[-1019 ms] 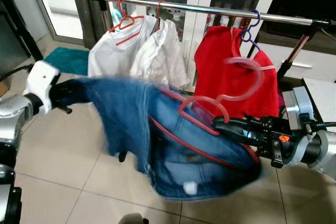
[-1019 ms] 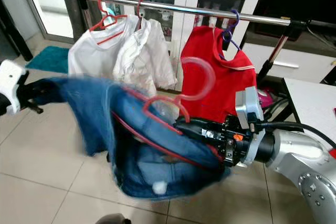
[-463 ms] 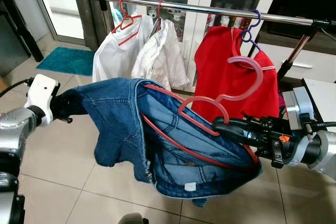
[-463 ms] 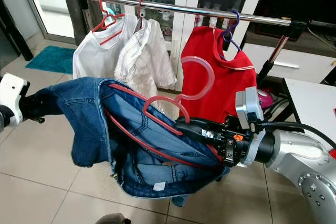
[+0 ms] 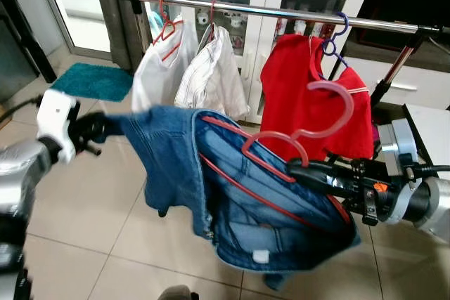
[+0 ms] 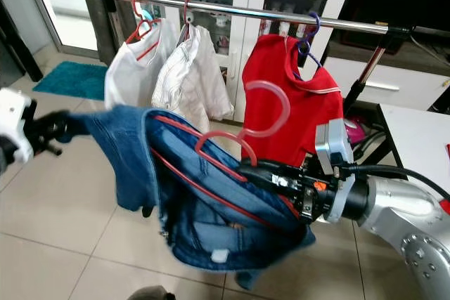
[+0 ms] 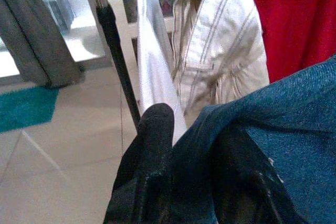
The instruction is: Hang hanger
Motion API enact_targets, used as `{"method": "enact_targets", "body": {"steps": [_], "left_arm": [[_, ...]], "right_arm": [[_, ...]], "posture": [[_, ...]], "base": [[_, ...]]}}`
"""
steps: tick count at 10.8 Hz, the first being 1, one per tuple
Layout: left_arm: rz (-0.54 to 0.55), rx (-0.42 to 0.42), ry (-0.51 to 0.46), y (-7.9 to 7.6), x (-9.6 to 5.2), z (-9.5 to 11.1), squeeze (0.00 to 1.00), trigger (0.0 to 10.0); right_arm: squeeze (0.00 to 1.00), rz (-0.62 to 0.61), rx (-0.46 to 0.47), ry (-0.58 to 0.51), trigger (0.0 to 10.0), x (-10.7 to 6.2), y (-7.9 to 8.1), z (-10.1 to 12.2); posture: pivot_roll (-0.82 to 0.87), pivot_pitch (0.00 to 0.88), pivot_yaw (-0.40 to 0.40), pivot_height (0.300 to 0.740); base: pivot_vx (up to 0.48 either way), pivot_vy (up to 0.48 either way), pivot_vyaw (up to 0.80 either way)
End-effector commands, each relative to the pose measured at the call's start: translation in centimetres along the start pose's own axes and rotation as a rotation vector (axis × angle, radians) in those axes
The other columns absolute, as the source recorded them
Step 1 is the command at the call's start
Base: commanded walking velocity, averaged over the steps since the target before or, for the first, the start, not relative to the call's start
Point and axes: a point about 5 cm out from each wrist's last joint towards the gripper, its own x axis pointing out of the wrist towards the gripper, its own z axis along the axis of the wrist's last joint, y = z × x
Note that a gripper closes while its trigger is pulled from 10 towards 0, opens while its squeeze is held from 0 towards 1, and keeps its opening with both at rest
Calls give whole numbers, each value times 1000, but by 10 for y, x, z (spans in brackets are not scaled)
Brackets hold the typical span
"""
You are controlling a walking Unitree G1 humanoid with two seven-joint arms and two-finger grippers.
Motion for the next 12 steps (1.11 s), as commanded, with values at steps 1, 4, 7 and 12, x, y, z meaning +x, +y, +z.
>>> {"method": "enact_targets", "body": {"steps": [1,4,7,12], "left_arm": [[6,1,2,4,-7,3,1000,10000],[1,-32,15,-5,-14,-6,1000,10000],[37,52,16,-34,-8,-4,706,10000],[33,53,-165,-117,14,22,0,10000]], "right_arm": [[0,-47,4,7,10000,-8,-3,3],[0,-102,48,13,10000,-14,0,-7],[0,-244,59,-28,10000,-11,1,-14],[0,-709,66,-124,10000,43,-18,-40]], "posture": [[25,0,15,740],[28,0,3,740],[36,0,4,740],[37,0,16,740]], "base": [[0,0,0],[0,0,0],[0,0,0],[0,0,0]]}}
